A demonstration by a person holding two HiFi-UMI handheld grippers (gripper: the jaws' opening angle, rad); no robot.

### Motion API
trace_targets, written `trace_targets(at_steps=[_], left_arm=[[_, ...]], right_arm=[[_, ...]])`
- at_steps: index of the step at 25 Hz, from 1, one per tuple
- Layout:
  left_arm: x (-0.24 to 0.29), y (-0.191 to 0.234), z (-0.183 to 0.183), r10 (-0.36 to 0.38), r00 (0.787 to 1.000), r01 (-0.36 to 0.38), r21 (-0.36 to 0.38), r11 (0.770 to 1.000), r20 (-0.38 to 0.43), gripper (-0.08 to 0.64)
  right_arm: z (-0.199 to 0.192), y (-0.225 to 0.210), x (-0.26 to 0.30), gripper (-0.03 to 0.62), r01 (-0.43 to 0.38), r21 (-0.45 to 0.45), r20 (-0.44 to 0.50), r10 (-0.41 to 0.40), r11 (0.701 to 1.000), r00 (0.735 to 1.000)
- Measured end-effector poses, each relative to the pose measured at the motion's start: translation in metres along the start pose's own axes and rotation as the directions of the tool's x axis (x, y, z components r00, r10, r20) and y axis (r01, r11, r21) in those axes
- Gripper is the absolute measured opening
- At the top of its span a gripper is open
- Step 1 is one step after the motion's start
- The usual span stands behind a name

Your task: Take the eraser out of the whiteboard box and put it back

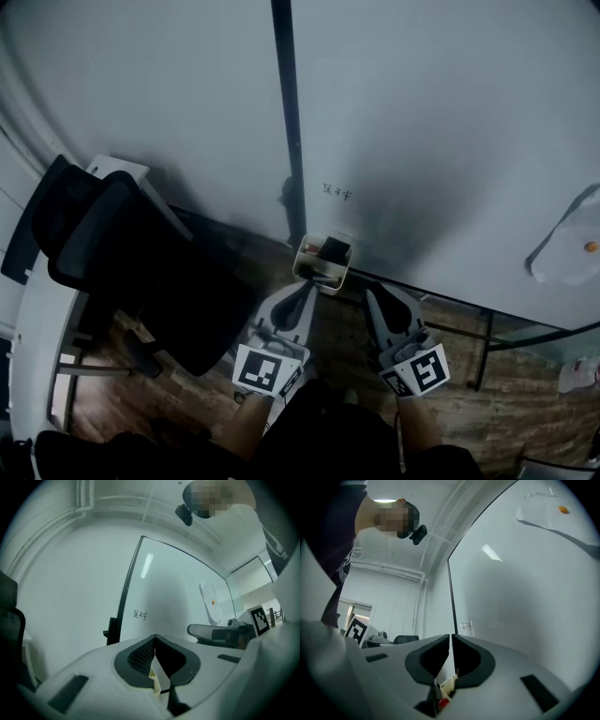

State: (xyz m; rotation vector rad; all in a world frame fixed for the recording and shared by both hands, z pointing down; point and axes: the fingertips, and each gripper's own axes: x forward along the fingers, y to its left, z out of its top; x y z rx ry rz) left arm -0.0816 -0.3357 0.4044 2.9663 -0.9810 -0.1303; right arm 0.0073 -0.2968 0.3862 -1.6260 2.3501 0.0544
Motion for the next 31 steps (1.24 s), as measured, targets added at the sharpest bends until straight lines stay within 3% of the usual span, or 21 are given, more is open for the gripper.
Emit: trace_targets(at_steps=[9,31], left_arm=[[-0.013,-0.065,-0.005,0.044,0.999,-0.044,0.018,0.999,-0.014,0.005],[-0.040,-0.140,0.012,0.127,0.992,-0.127,0.090,0.988,0.006,0.005]], right_arm=[[0.015,-0.002,-0.055,0.002,-0.026,0.031,0.015,0.026,0.999,1.000],[0.036,0.005,-0.135,0.002,-0.071,0.080,0.048,0.067,0.994,0.997]])
